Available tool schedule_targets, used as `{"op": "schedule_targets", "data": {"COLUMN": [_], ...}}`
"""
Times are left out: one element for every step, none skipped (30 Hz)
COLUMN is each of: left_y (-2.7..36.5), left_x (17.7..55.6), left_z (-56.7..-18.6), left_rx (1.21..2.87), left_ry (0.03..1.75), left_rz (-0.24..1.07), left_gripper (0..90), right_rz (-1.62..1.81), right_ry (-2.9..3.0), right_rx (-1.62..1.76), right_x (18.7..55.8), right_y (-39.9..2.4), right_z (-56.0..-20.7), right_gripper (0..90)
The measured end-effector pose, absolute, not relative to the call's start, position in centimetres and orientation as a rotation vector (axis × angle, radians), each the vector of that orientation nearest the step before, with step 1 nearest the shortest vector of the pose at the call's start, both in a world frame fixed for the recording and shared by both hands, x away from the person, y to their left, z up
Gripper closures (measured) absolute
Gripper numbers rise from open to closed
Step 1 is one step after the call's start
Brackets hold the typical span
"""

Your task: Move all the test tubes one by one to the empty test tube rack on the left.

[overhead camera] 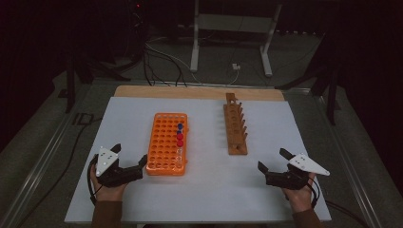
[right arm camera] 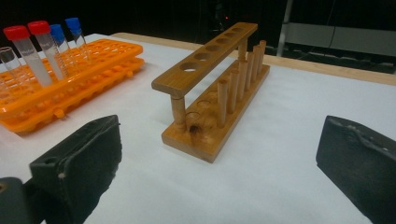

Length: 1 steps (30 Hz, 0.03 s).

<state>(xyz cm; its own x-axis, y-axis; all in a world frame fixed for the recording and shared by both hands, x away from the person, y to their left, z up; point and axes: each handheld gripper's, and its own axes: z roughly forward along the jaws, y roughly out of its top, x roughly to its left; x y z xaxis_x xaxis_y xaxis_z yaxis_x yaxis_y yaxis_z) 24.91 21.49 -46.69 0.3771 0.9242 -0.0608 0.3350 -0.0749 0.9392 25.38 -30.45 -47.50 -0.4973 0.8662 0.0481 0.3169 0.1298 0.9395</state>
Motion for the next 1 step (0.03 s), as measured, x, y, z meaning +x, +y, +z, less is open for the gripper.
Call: {"op": "schedule_targets", "data": {"left_y": [21.48], "left_x": [24.92], "left_z": [-46.72], "left_rx": [1.624], "left_ry": [1.146], "left_rz": [0.729], "left_gripper": [0.3], "right_rz": [1.367], "right_ry": [1.888], "right_rx": [1.137], "right_x": [25.4], "right_y": [-30.45], "right_z": [-47.52], "right_gripper": [0.6]}}
